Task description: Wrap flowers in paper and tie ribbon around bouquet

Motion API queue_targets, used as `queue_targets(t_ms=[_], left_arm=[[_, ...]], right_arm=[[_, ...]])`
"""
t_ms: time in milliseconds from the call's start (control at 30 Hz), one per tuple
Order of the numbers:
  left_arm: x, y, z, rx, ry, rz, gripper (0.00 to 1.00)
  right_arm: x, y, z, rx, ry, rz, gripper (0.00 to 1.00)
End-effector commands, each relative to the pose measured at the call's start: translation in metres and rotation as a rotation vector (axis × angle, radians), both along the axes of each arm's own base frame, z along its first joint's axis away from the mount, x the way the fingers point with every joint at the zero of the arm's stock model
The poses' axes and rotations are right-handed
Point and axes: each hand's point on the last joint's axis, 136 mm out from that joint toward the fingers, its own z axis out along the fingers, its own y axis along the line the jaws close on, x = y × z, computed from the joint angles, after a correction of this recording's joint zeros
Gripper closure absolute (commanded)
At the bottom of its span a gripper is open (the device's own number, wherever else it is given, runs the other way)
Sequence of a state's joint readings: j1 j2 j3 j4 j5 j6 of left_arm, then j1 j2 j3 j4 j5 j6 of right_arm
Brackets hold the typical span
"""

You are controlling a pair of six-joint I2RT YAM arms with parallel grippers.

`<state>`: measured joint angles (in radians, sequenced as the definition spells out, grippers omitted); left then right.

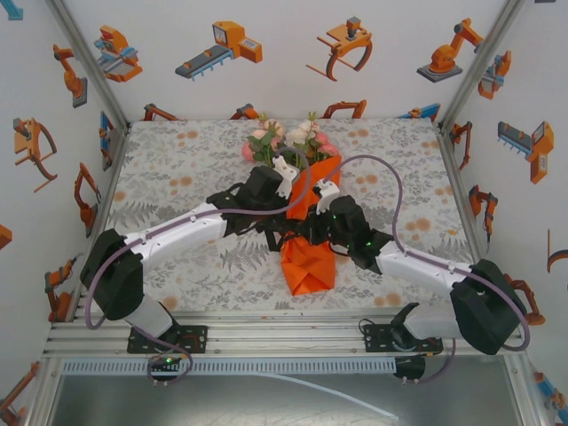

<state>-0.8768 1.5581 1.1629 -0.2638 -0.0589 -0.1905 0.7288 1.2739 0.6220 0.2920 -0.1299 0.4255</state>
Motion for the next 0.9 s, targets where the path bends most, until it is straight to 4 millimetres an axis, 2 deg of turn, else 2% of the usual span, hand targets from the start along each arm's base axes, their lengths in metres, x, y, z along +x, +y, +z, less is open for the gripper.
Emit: queue_targets(t_ms=[0, 100, 233, 367, 467, 533, 600, 667, 767, 867], left_arm=[[-0.015, 0.007, 0.014, -0.033, -0.006, -0.029, 0.73], [-0.025, 0.012, 0.021, -0.084, 0.007, -0.028, 0.7], [-0.045, 0.016, 0.029, -0.178, 0.018, -0.07, 0.64], [-0.041, 0.019, 0.041, -0.183, -0.015, -0.073, 0.6], [-0.031, 0.007, 0.044, -0.105, -0.046, -0.136, 0.58], [-0.027, -0.01, 0.045, -0.085, -0.055, -0.221, 0.6], [-0.028, -0.032, 0.039, -0.084, -0.052, -0.333, 0.61], [-0.025, -0.046, 0.032, -0.07, -0.05, -0.406, 0.63], [-0.018, -0.056, 0.018, -0.067, -0.008, -0.471, 0.65], [-0.008, -0.057, 0.003, -0.065, 0.053, -0.475, 0.65]], right_arm=[[-0.005, -0.002, 0.018, 0.057, -0.003, -0.008, 1.0], [-0.021, -0.003, 0.02, 0.095, 0.007, 0.037, 1.0], [-0.033, -0.016, 0.005, 0.064, 0.052, 0.021, 1.0], [-0.045, -0.019, -0.011, 0.042, 0.098, 0.051, 1.0], [-0.054, -0.016, -0.013, 0.066, 0.099, 0.086, 1.0], [-0.063, -0.013, -0.015, 0.067, 0.091, 0.125, 1.0], [-0.072, -0.011, -0.018, 0.06, 0.082, 0.158, 1.0], [-0.077, -0.011, -0.02, 0.055, 0.077, 0.168, 1.0], [-0.082, -0.012, -0.021, 0.057, 0.075, 0.178, 1.0], [-0.086, -0.014, -0.023, 0.054, 0.073, 0.187, 1.0]])
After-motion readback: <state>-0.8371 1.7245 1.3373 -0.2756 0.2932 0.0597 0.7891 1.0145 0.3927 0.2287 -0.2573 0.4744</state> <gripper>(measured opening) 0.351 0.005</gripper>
